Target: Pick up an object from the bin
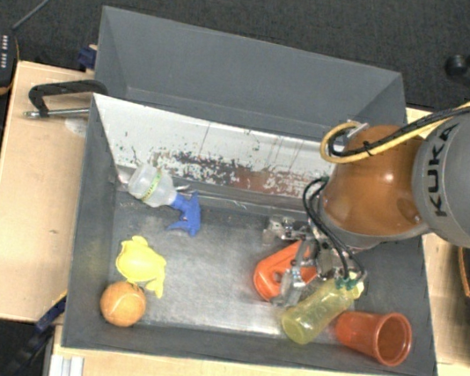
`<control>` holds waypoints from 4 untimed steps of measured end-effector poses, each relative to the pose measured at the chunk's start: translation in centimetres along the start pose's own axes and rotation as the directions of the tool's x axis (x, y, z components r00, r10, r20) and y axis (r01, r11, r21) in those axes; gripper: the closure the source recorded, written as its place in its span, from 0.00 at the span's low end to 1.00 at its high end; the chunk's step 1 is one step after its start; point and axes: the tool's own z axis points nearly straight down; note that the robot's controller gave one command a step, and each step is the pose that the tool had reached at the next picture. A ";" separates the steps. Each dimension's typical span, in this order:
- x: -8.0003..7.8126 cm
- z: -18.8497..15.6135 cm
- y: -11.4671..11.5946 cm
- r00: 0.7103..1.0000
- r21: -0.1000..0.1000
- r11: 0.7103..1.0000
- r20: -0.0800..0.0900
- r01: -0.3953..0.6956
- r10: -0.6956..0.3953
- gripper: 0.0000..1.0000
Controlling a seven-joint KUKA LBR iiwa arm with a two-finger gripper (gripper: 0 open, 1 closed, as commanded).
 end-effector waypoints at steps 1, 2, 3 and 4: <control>-2.2 3.6 -4.2 0.989 0.002 0.989 0.012 0.150 -0.150 0.00; -3.7 5.7 -7.1 0.993 0.005 0.993 0.016 0.114 -0.114 1.00; -3.4 5.6 -6.6 0.995 0.003 0.995 0.012 0.104 -0.104 1.00; -2.5 0.7 -6.0 0.994 0.000 0.994 0.009 0.108 -0.108 1.00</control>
Offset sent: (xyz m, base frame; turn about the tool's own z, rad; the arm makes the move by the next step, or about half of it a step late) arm 0.0274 -0.0344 -0.0410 -0.0386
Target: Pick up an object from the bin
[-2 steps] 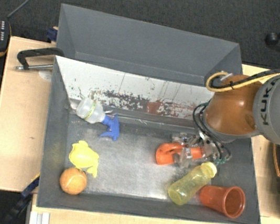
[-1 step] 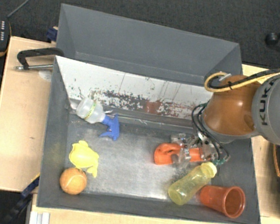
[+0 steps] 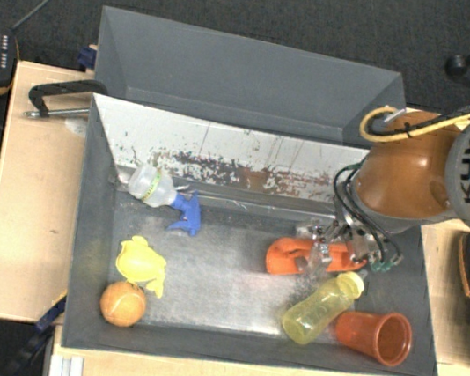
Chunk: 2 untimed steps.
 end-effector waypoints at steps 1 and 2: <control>-0.9 -3.2 0.0 1.000 0.005 1.000 0.014 -0.006 0.006 1.00; -0.3 -6.7 0.8 1.000 -0.001 1.000 -0.002 -0.009 0.009 1.00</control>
Offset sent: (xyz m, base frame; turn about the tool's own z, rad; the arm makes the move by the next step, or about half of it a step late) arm -0.0047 0.0158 0.1489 0.0135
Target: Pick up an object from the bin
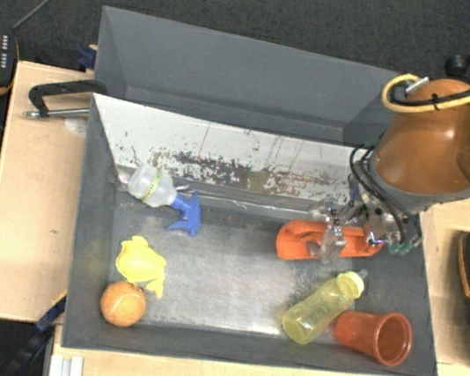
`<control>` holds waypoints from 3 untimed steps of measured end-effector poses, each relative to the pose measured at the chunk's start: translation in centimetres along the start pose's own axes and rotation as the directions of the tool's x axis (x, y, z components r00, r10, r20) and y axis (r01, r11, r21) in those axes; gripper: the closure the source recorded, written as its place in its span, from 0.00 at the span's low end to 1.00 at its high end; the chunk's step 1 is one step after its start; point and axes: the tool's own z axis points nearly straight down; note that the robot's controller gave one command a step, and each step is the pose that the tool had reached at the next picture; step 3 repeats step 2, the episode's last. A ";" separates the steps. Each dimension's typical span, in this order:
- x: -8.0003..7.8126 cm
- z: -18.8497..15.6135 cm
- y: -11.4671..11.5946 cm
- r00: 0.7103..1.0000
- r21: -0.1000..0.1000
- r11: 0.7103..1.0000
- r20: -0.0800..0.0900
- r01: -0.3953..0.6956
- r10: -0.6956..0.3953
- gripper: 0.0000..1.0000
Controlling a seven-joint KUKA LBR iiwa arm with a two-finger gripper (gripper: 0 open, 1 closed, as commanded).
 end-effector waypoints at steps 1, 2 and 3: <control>-0.7 -6.3 -0.9 1.000 0.004 1.000 0.013 -0.008 0.008 1.00; -0.3 -13.0 -0.4 1.000 0.003 1.000 0.011 -0.021 0.021 1.00; -0.3 -13.0 -0.4 1.000 0.003 1.000 0.011 -0.021 0.021 1.00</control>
Offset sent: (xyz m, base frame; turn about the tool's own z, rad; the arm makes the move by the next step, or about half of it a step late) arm -0.0131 0.0087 0.2535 0.0441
